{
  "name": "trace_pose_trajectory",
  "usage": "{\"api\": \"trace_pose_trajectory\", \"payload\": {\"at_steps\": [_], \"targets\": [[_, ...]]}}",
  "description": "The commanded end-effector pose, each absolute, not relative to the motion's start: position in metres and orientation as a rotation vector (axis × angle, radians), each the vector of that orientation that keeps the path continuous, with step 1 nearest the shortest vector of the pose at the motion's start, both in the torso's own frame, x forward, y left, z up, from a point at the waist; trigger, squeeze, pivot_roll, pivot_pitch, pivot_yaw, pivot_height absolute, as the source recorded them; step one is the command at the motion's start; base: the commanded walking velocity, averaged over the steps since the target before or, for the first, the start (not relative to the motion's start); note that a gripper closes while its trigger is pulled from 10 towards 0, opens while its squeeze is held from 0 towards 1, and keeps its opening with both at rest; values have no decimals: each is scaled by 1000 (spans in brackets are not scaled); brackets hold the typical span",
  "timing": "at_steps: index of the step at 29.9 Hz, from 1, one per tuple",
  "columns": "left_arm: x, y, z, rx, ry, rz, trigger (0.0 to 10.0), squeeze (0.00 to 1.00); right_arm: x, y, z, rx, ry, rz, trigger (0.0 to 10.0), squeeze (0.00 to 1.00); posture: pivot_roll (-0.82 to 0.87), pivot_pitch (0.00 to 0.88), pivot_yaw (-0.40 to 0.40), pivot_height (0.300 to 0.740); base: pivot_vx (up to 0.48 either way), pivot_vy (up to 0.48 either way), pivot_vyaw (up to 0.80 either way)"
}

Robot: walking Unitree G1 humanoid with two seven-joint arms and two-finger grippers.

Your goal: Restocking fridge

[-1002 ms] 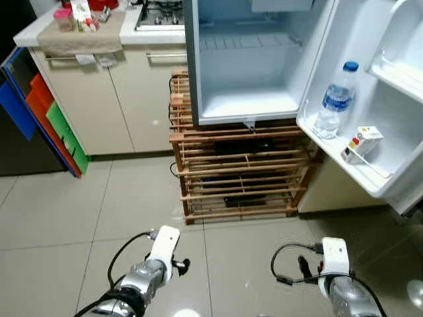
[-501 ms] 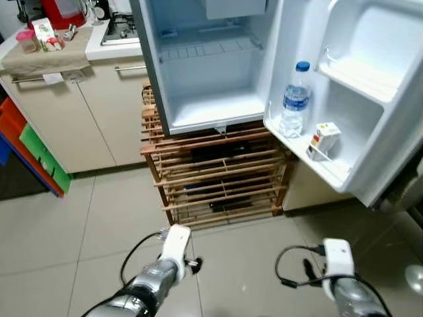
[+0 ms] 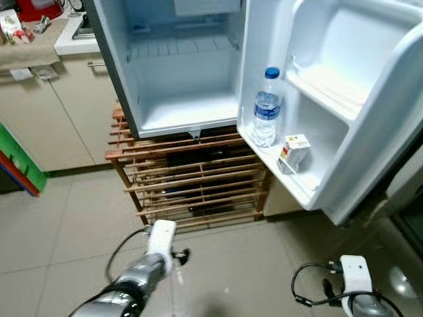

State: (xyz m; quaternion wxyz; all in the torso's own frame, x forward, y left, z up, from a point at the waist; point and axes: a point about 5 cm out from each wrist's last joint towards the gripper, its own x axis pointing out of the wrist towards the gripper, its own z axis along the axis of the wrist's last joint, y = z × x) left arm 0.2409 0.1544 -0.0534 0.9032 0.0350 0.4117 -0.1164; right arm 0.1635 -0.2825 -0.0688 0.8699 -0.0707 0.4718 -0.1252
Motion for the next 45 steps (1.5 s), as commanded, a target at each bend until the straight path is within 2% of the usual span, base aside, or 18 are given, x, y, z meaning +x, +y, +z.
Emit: {"api": "trace_pose_trajectory", "payload": {"at_steps": [1,2,8,12,14,18,22,24,34,42,45], "targets": [[255,145,-41,126,724,-340,10000,0,160,-290,-67,-142,984,-313,10000,0,-139,0,45,740,0,0,0],[268,139,-25,121,581,-412,10000,0,159,-303,-62,-143,962,-375,10000,0,-140,0,44,740,0,0,0],[296,132,30,133,190,-510,10000,0,151,-334,-49,-177,929,-498,10000,0,-126,0,31,740,0,0,0],[304,124,73,85,-8,-552,10000,0,137,-360,-40,-225,955,-596,10000,0,-127,0,31,740,0,0,0],[304,122,82,69,-49,-560,10000,0,134,-365,-38,-236,960,-620,10000,0,-127,0,31,740,0,0,0],[303,108,128,-15,-226,-634,10000,0,134,-390,-18,-274,883,-740,10000,0,-123,0,29,740,0,0,0],[300,98,142,-54,-255,-693,10000,0,135,-397,-11,-291,838,-780,10000,0,-125,0,28,740,0,0,0],[293,87,154,-120,-246,-776,10000,0,144,-412,9,-313,741,-847,10000,0,-133,0,29,740,0,0,0],[285,94,139,-190,-99,-793,10000,0,163,-430,41,-286,584,-920,10000,0,-139,0,39,740,0,0,0],[278,87,142,-125,-65,-864,10000,0,206,-421,70,-154,330,-792,10000,0,-155,0,53,740,0,0,0],[287,94,126,38,-10,-808,10000,0,219,-418,87,-149,227,-768,10000,0,-168,0,56,740,0,0,0]]}}
